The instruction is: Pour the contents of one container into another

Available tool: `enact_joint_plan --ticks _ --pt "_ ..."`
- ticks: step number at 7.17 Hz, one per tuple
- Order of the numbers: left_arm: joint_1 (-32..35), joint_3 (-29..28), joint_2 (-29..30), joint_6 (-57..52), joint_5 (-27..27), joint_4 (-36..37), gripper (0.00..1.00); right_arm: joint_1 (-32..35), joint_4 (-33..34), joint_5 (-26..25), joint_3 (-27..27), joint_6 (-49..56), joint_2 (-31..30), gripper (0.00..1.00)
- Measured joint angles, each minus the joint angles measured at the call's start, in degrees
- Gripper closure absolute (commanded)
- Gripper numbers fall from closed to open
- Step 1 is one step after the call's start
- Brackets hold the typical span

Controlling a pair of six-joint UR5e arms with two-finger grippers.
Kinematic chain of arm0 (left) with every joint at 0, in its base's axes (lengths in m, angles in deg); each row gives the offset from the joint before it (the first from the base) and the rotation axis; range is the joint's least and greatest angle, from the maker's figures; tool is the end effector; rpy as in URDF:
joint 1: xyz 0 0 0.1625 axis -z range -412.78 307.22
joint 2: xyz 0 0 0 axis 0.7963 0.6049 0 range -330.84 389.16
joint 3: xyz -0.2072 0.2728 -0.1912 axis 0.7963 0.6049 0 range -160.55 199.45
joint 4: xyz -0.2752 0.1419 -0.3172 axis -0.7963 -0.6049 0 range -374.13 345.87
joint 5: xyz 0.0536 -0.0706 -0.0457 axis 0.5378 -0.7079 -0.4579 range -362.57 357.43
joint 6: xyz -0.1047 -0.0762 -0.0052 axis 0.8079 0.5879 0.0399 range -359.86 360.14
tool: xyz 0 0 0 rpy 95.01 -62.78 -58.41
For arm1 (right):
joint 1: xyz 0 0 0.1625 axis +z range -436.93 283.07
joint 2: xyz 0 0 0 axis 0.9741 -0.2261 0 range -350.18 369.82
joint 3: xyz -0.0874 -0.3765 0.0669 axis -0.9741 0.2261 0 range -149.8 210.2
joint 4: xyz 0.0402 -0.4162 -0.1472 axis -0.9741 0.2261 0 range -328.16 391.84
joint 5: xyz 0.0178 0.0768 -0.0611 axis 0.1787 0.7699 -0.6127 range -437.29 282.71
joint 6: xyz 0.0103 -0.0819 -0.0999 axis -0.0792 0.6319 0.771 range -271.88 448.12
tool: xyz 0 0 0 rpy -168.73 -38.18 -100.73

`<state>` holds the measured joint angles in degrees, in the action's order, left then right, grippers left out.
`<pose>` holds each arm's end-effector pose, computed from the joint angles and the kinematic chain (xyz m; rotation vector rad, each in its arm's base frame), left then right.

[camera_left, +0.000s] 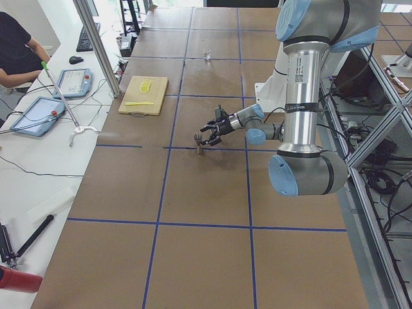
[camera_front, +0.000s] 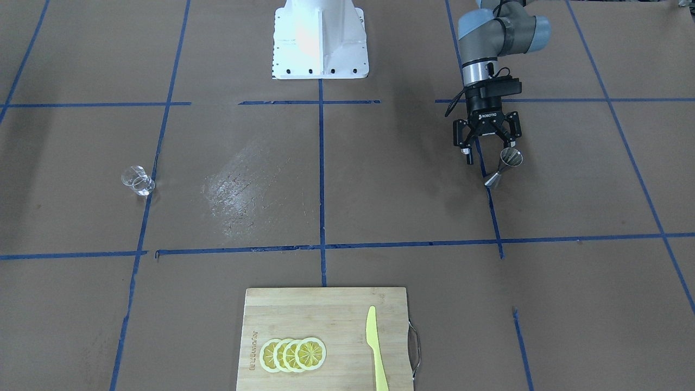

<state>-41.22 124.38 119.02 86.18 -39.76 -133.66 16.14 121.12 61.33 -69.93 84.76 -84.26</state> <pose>0.4756 -0.3387 0.4333 0.9675 0.5949 -0.4739 0.0629 -0.4990 0.5826 0.1088 -0.8477 0.0552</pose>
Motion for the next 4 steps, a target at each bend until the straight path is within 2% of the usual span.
enact_joint_plan --ticks 4 --pt "0.4 -0.8 0.0 -0.1 0.1 -0.1 0.06 0.0 -0.1 0.7 -1.2 -2.4 0.4 0.0"
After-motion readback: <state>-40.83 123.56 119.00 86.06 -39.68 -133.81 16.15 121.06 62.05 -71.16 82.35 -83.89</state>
